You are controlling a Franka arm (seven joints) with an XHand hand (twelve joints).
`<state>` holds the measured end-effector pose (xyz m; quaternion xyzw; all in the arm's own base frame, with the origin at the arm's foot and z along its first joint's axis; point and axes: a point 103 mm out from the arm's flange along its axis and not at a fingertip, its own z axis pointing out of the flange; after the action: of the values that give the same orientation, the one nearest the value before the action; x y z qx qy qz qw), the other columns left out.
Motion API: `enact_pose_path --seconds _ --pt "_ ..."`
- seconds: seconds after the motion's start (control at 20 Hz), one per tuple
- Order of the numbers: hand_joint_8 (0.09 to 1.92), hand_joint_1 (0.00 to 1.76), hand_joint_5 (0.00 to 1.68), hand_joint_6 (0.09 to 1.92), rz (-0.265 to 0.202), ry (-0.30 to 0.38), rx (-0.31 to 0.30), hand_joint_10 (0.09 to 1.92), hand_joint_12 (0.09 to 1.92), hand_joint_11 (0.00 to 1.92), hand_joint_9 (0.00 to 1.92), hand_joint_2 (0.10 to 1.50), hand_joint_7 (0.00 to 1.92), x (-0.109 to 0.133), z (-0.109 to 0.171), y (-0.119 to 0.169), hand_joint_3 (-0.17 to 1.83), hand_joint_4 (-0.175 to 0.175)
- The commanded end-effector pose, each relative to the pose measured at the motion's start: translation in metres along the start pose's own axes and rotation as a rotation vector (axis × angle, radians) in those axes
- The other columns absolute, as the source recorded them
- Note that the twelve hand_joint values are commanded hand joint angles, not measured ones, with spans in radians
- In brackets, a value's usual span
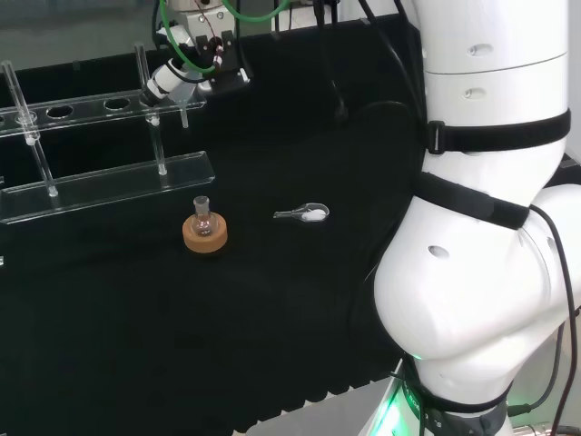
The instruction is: Pick up the funnel from the transparent funnel stand.
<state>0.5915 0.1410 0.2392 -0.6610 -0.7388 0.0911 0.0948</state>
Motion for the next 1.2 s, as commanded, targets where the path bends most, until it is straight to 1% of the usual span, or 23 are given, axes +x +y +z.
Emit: enact_pose_path --seconds 0.05,0.15,0.25,0.3,0.35,0.4,0.5,0.65,0.75,0.85,1.2 --pt "0.09 0.52 0.0 0.09 0.003 0.01 0.003 0.09 0.09 0.0 0.03 0.64 0.06 -0.006 0.004 -0.002 0.05 0.002" --pt "0.09 0.53 0.0 0.09 0.001 0.006 -0.017 0.09 0.11 0.01 0.06 0.65 0.09 -0.007 0.006 -0.002 0.04 -0.001" --pt "0.17 0.54 0.0 0.09 -0.004 0.008 -0.032 0.23 0.49 0.0 0.06 0.65 0.13 -0.007 0.007 -0.002 0.04 -0.002" --pt "0.22 0.55 0.01 0.09 -0.007 0.018 -0.043 0.35 0.66 0.0 0.04 0.65 0.14 -0.008 0.007 -0.002 0.03 -0.002" --pt "0.26 0.56 0.02 0.09 -0.011 0.018 -0.042 0.45 0.82 0.0 0.02 0.65 0.15 -0.008 0.007 -0.001 0.03 -0.002" --pt "0.31 0.56 0.03 0.09 -0.015 0.015 -0.045 0.51 0.95 0.0 0.01 0.65 0.14 -0.007 0.007 0.0 0.03 -0.002" --pt "0.4 0.56 0.05 0.09 -0.016 0.007 -0.048 0.59 1.12 0.0 0.0 0.65 0.12 -0.005 0.008 0.002 0.03 -0.003" --pt "0.52 0.57 0.09 0.09 -0.017 0.008 -0.058 0.76 1.31 0.0 0.01 0.66 0.13 -0.003 0.01 0.004 0.03 -0.004" --pt "0.57 0.58 0.13 0.09 -0.019 0.007 -0.062 0.83 1.39 0.0 0.04 0.66 0.15 -0.003 0.011 0.005 0.03 -0.005" --pt "0.59 0.6 0.16 0.09 -0.019 0.001 -0.055 0.86 1.42 0.0 0.07 0.66 0.16 -0.002 0.012 0.007 0.03 -0.004" --pt "0.63 0.61 0.21 0.09 -0.017 0.003 -0.044 0.86 1.44 0.0 0.14 0.67 0.21 -0.005 0.016 0.011 0.04 -0.001"
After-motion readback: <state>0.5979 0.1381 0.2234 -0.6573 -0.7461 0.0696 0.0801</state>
